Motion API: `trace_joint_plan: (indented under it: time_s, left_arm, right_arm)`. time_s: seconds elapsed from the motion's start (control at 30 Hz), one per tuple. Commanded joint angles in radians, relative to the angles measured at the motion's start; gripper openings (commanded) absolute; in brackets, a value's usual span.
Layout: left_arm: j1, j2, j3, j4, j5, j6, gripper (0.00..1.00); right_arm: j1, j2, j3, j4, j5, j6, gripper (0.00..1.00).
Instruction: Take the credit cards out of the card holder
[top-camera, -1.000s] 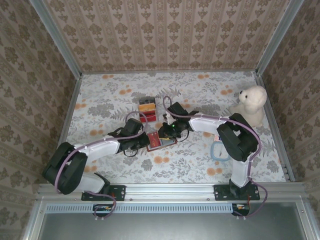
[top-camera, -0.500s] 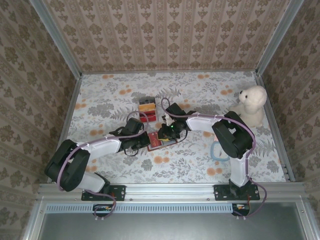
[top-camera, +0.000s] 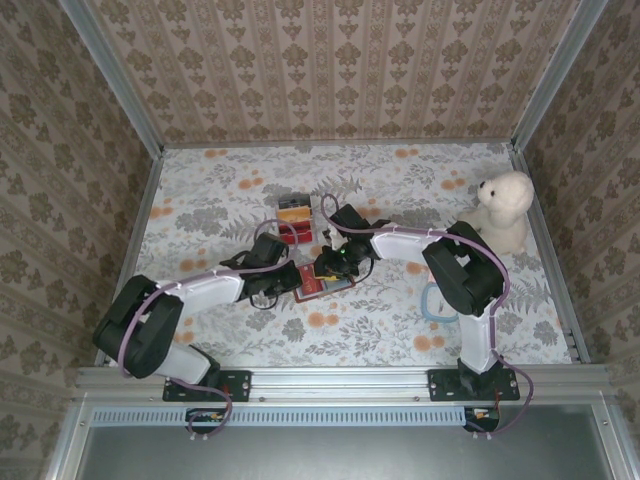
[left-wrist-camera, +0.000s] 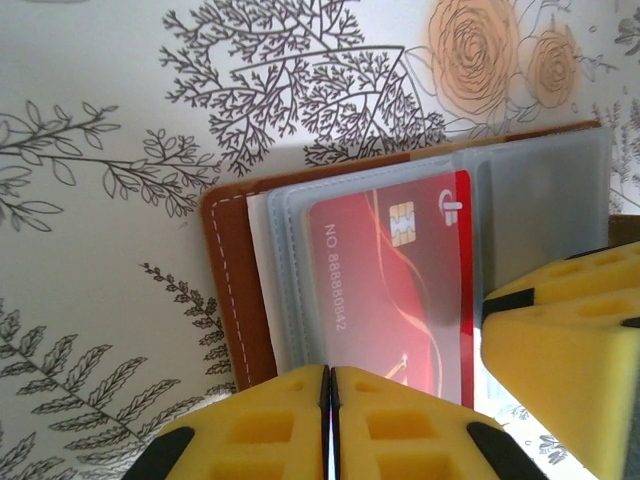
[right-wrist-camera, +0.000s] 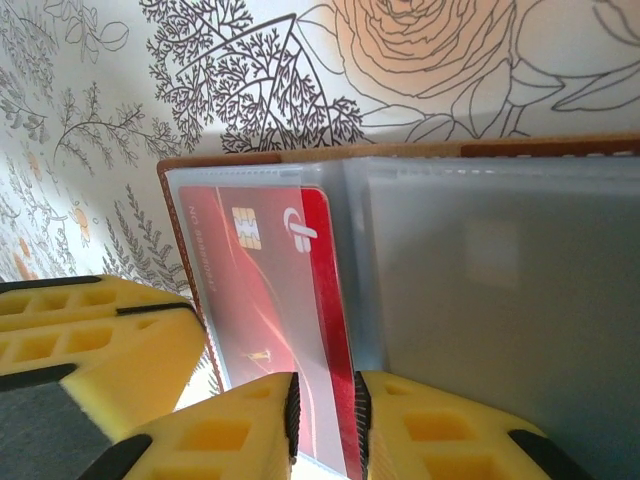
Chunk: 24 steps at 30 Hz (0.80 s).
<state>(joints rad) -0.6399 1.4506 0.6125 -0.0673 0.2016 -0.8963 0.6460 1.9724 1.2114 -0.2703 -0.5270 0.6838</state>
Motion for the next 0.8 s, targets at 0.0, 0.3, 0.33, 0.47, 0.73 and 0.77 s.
trace_joint_plan:
  time_s: [0.0,0.3,0.33,0.47,0.73,0.77]
  left_arm:
    - [0.005,0.031,0.022,0.009,0.018,0.009,0.1]
    - [0.005,0.071,0.002,0.009,0.022,-0.001,0.06]
    - [0.005,0.076,0.0,0.004,0.02,-0.003,0.05]
    - [0.003,0.093,-0.01,-0.018,0.01,0.0,0.03]
    - [0.002,0.134,-0.021,-0.075,-0.033,0.006,0.0]
    - [0.002,0.135,-0.022,-0.086,-0.045,0.004,0.0]
  right_arm:
    - [0.004,0.026,0.022,-0.04,0.025,-0.004,0.25]
    - [0.004,0.05,0.014,-0.044,0.036,-0.021,0.24]
    - [0.004,0.052,0.012,-0.044,0.037,-0.021,0.24]
    - [0.003,0.057,0.001,-0.023,0.018,-0.019,0.24]
    - [0.004,0.02,-0.007,-0.082,0.155,-0.04,0.25]
    - [0.004,0.009,-0.009,-0.094,0.187,-0.045,0.25]
